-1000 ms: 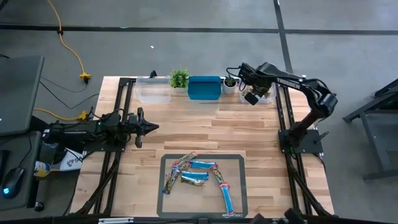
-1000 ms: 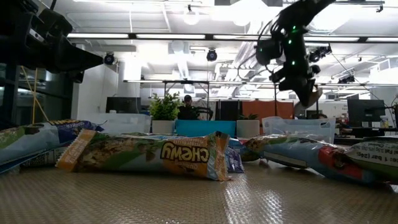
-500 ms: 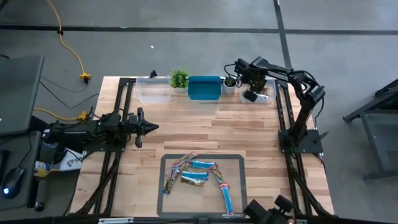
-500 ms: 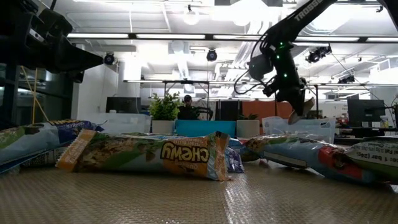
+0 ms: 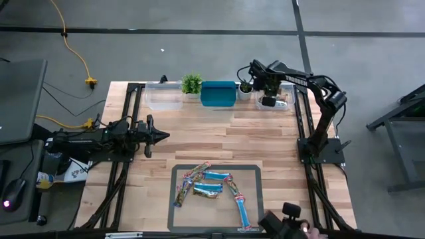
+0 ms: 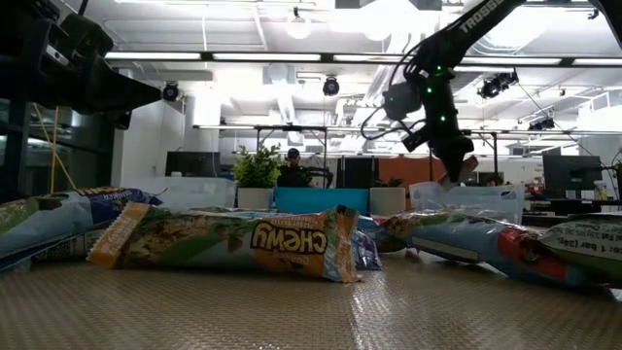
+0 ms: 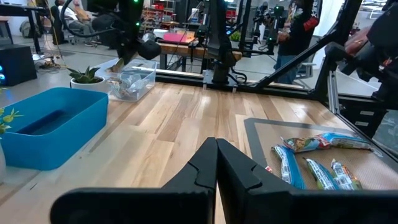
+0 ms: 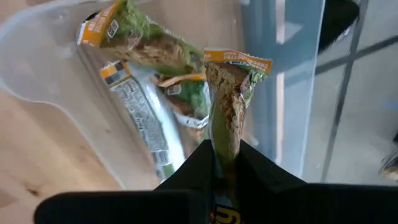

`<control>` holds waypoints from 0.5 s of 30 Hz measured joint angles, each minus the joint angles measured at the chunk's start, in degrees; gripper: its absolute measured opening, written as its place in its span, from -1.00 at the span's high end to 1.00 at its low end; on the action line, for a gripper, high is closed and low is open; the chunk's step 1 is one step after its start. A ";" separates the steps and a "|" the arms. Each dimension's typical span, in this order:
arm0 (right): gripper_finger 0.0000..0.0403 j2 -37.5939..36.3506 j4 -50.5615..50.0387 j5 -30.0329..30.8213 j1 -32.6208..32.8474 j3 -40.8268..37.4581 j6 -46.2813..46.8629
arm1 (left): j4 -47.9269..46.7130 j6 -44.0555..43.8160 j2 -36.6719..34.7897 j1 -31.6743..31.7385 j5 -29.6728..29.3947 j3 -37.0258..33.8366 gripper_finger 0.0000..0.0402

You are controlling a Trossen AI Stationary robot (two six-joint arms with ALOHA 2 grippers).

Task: Pick and place Granola Bars by type
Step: Put the yellow granola bar into the right transparent bin

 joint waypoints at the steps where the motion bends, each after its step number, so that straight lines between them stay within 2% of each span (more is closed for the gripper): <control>1: 0.81 0.00 0.66 -0.12 0.00 0.00 -1.16 | 0.00 0.00 0.01 0.00 0.00 0.00 0.99; 8: 0.79 0.02 6.87 -7.56 -1.22 0.00 -2.01 | 0.00 0.01 0.01 -0.02 0.00 0.00 0.99; 15: 0.81 0.02 8.97 -8.37 -3.16 0.00 -1.86 | 0.00 0.00 0.02 -0.01 0.00 0.00 0.99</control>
